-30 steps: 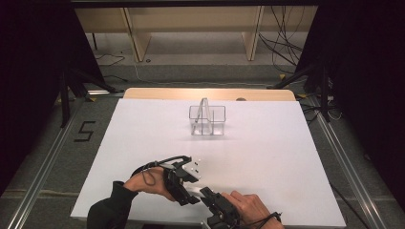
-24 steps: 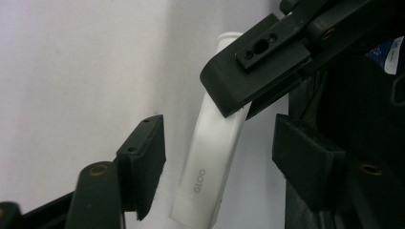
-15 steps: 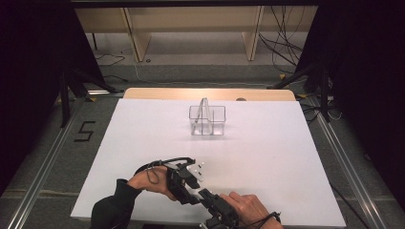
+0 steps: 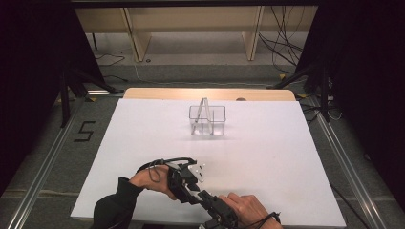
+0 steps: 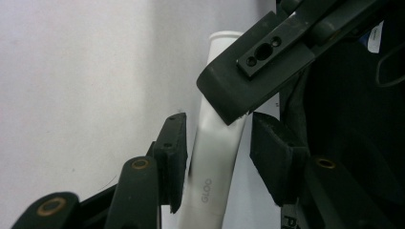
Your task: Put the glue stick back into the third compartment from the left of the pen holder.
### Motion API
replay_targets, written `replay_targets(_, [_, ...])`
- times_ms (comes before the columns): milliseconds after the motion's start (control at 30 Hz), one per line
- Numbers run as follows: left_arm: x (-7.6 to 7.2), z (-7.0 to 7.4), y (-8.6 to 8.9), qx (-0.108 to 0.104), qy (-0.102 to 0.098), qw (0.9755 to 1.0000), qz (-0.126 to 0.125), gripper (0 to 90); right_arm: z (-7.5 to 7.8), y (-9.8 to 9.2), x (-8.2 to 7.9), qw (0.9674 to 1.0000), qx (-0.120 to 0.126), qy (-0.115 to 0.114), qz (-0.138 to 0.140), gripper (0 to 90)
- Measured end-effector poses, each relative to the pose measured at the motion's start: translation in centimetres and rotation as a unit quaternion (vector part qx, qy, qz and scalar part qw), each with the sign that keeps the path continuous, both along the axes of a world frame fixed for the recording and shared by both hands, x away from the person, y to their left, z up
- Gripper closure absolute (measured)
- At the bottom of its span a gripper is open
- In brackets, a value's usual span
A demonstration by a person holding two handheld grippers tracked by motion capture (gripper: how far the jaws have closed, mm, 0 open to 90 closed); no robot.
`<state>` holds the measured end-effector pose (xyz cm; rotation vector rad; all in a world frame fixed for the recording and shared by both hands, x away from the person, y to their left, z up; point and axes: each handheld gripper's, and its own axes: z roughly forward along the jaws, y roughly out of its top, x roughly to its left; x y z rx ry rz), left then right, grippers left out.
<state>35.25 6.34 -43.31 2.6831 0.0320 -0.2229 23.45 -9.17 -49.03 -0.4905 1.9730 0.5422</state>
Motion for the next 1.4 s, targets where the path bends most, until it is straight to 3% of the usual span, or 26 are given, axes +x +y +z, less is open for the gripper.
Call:
replay_targets(367, [0.0, -0.2, -0.1, 0.012, 0.010, 0.9998, -0.015, 64.5, -0.3, 0.1, -0.2, 0.9999, -0.008, 0.003, 0.006, 67.7])
replay_targets(667, [-0.1, -0.3, 0.0, 0.007, 0.022, 0.9994, -0.024, 68.8, -0.3, 0.1, -0.3, 0.9998, -0.009, 0.006, 0.017, 67.1])
replay_targets(733, [-0.1, -0.3, 0.1, 0.007, 0.020, 0.9995, -0.025, 69.1, -0.2, 0.0, -0.2, 0.9998, -0.006, 0.006, 0.020, 65.4])
replay_targets(767, [-0.1, -0.3, 0.1, 0.009, 0.017, 0.9996, -0.020, 69.1, -0.1, 0.0, -0.2, 0.9998, -0.006, 0.009, 0.018, 60.5])
replay_targets(900, [0.2, -0.3, 0.6, -0.001, 0.018, 0.9998, -0.005, 69.3, 0.2, -0.5, 0.1, 0.9998, 0.005, 0.021, -0.004, 50.0])
replay_targets(1000, [0.5, -0.2, 1.0, -0.005, 0.013, 0.9998, 0.011, 69.3, 0.7, -1.0, 0.2, 0.9985, 0.036, 0.039, -0.010, 44.9])
replay_targets(1100, [1.0, 0.0, 1.4, -0.018, 0.005, 0.9989, 0.043, 69.3, 1.1, -1.2, 0.4, 0.9962, 0.067, 0.051, -0.025, 41.4])
replay_targets(1200, [1.7, 0.1, 1.8, -0.038, -0.006, 0.9950, 0.092, 69.3, 1.6, -1.7, 0.8, 0.9904, 0.109, 0.070, -0.048, 39.4])
replay_targets(1267, [2.2, 0.3, 2.0, -0.053, -0.013, 0.9902, 0.128, 69.3, 2.0, -2.2, 1.2, 0.9840, 0.141, 0.087, -0.066, 38.2])
replay_targets(1333, [2.7, 0.4, 2.1, -0.069, -0.019, 0.9835, 0.166, 69.3, 2.3, -2.7, 1.6, 0.9754, 0.173, 0.107, -0.085, 37.5])
replay_targets(1367, [3.0, 0.5, 2.2, -0.082, -0.026, 0.9784, 0.188, 69.2, 2.5, -3.0, 1.7, 0.9714, 0.185, 0.115, -0.095, 37.2])
replay_targets(1400, [3.2, 0.6, 2.2, -0.090, -0.026, 0.9749, 0.202, 69.3, 2.7, -3.4, 1.9, 0.9650, 0.202, 0.128, -0.108, 36.5])
